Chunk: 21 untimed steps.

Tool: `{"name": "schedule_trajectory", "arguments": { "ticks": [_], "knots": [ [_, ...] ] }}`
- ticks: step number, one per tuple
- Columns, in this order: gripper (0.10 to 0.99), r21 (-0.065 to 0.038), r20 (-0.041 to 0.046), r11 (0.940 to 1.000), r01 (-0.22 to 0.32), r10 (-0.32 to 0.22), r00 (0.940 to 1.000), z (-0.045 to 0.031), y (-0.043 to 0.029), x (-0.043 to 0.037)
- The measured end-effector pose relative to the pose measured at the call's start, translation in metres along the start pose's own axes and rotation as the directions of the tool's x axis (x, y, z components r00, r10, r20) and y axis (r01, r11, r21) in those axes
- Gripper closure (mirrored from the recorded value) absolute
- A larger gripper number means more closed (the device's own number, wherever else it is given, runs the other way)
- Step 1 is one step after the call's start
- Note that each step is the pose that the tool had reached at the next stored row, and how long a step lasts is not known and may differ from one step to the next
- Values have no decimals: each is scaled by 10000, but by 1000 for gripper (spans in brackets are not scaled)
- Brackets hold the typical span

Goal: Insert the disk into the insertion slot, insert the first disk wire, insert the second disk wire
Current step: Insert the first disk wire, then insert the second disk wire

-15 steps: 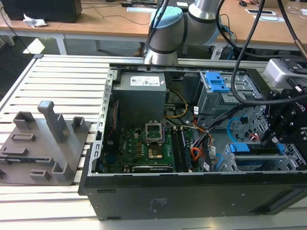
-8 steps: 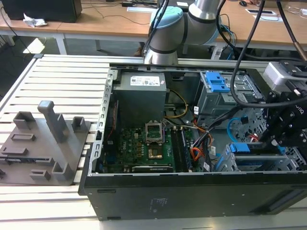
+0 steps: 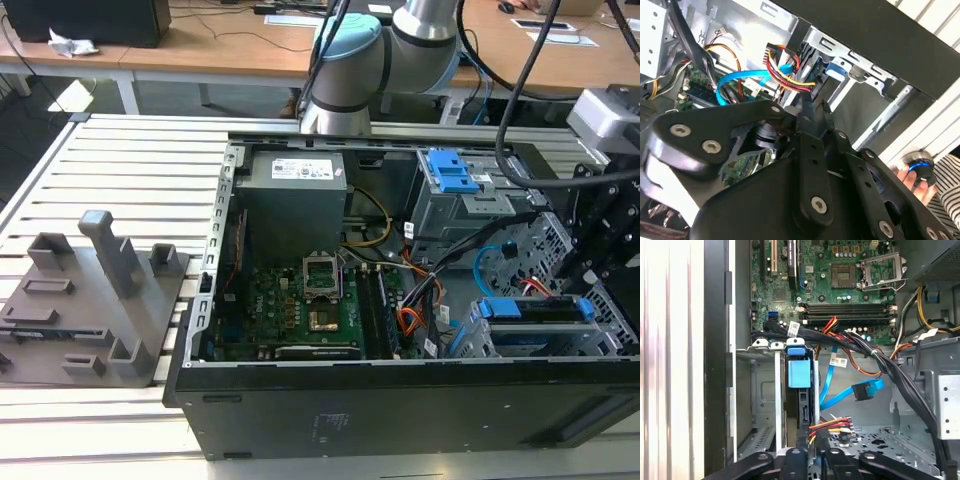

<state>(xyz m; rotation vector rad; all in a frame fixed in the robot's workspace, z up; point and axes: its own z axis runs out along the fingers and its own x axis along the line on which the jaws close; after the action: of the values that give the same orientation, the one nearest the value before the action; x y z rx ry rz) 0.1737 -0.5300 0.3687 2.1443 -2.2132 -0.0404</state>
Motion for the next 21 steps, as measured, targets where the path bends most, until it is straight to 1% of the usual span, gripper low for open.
{"name": "schedule_trajectory", "arguments": {
  "ticks": [2, 4, 5, 8, 9, 20, 21],
  "knots": [
    [980, 0, 0, 10000, 2, -2, 10000, -91, 6, 2],
    [980, 2, -2, 10000, 0, 0, 10000, -148, 13, 3],
    [980, 1, 21, 10000, -1, 1, 10000, -145, 32, 7],
    [980, 15, 51, 10000, 3, -3, 10000, -135, 231, 22],
    [980, 17, 54, 10000, 3, -3, 10000, -133, 253, 25],
    [973, 17, 53, 10000, 4, -4, 10000, -133, 257, 25],
    [851, 17, 53, 10000, 4, -4, 10000, -133, 257, 25]
  ]
}}
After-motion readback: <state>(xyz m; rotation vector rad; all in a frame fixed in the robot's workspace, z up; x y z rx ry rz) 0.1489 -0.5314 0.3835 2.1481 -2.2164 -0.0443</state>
